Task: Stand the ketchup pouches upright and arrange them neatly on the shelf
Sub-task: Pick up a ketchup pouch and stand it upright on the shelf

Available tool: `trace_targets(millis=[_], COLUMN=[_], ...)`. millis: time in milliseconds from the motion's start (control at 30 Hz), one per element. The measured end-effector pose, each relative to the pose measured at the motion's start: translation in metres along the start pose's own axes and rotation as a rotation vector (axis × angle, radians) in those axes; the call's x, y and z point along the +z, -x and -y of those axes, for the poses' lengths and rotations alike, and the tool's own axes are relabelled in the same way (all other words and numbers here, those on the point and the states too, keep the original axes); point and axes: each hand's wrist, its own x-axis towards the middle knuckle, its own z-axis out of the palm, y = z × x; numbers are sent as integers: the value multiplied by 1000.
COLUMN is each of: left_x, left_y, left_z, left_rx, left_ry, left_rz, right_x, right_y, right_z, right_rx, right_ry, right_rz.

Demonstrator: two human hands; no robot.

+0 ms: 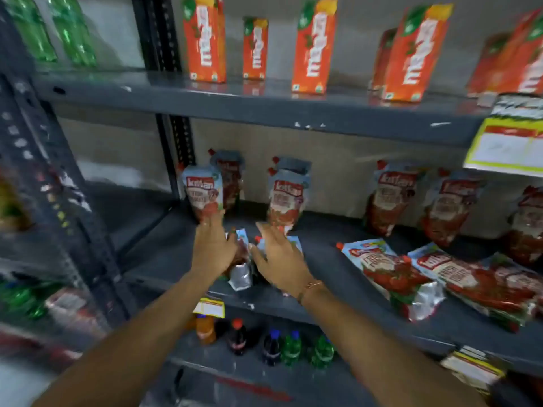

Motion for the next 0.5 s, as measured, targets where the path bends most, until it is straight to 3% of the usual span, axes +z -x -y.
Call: trace_targets(millis=[100, 200, 267, 367, 500], left_x=[7, 8, 10, 12, -3], left_y=[-19, -22, -23, -32, -52], left_z=[32, 47, 52, 69, 86], left_rx=[-649, -964, -976, -927, -546], left_ry=[138, 625, 802, 886, 844], left_rz=[252, 450, 511, 501, 142], right_x=[46, 65, 70, 81, 92], right_y=[-29, -48, -61, -77, -94], right_z=[0, 3, -3, -8, 1], right_rx=[395, 629, 661, 782, 627], right_ry=[-177, -300, -338, -458, -693], right_rz=[295, 435, 418, 245, 58])
